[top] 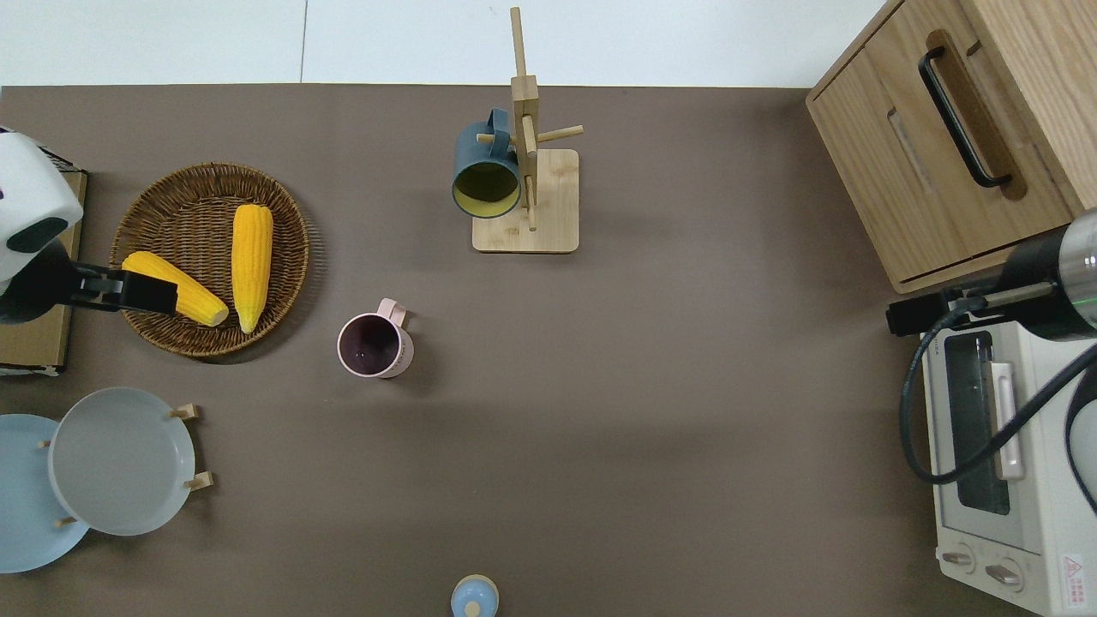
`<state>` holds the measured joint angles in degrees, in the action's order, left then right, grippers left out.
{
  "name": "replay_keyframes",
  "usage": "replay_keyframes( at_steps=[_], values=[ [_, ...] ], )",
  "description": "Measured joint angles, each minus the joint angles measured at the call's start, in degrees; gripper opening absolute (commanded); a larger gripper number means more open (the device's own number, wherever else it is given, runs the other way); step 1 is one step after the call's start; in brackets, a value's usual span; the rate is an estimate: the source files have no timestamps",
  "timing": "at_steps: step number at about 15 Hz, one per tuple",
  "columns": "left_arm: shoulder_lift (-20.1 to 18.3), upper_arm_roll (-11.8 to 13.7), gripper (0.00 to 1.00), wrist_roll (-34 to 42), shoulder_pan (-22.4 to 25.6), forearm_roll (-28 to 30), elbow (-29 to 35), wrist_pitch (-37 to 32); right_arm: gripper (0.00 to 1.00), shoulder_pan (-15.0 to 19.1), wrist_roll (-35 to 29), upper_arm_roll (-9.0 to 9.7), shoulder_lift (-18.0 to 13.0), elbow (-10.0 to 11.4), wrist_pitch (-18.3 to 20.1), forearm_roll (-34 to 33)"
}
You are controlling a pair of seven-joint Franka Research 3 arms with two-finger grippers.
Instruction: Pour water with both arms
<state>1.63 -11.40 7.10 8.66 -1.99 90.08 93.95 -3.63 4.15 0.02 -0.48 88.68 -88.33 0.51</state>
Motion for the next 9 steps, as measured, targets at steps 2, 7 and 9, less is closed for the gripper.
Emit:
replay_keyframes(
  at_steps=[2, 7, 9],
  values=[
    [-0.67, 5.69, 1.0, -0.1, -6.59, 0.23, 0.0, -0.43, 0.985, 0.0, 0.0, 0.0, 0.0, 0.0, 0.0, 0.0],
    [-1.21, 7.88, 1.0, -0.27, -9.78, 0.29, 0.0, -1.18, 0.985, 0.0, 0.0, 0.0, 0.0, 0.0, 0.0, 0.0],
    [-1.21, 7.88, 1.0, -0.27, -9.78, 0.3, 0.0, -1.26, 0.985, 0.0, 0.0, 0.0, 0.0, 0.0, 0.0, 0.0]
  ],
)
